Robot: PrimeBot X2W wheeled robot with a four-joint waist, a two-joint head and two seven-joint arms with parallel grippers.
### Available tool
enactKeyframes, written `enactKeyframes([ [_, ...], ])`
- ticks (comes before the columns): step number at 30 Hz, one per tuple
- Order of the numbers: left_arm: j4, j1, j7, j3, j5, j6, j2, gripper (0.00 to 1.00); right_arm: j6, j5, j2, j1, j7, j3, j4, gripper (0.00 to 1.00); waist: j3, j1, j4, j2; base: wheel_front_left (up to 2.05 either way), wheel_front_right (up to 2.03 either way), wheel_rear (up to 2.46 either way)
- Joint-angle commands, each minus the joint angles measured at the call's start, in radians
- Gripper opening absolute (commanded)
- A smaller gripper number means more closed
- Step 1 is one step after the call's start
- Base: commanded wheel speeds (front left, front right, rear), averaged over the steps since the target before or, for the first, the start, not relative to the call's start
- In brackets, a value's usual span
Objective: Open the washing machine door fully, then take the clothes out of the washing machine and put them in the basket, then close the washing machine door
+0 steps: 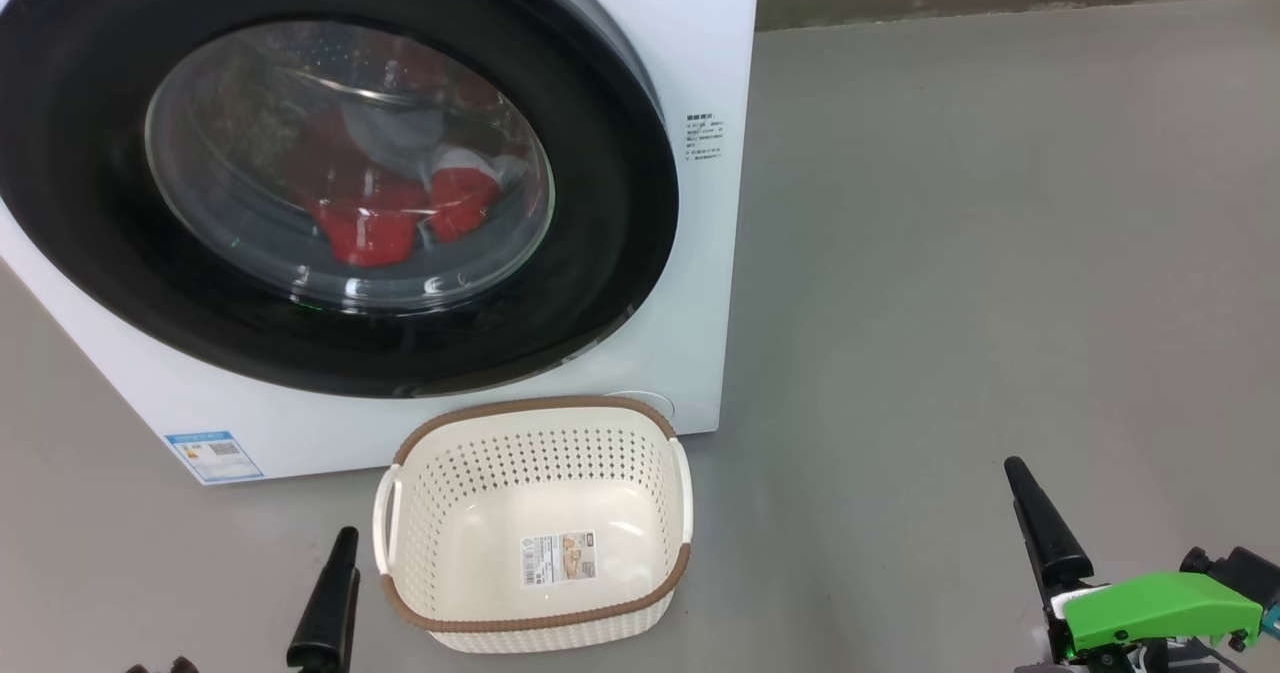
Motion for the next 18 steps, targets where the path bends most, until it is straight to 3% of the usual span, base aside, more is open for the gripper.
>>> enactKeyframes([
  [1, -0.034, -0.041, -0.011, 0.005, 0.022, -0.002, 0.015, 1.00, 0.000, -0.029, -0.014, -0.054, -0.011, 0.009, -0.023, 1.00, 0.000, -0.0002, 0.000, -0.0001, 0.00, 0.00, 0.00],
  [18, -0.047, -0.051, -0.062, -0.003, 0.302, -0.003, 0.016, 1.00, 0.000, -0.306, -0.009, -0.070, -0.061, 0.031, -0.024, 1.00, -0.005, -0.0002, -0.004, -0.0001, 0.00, 0.00, 0.00],
])
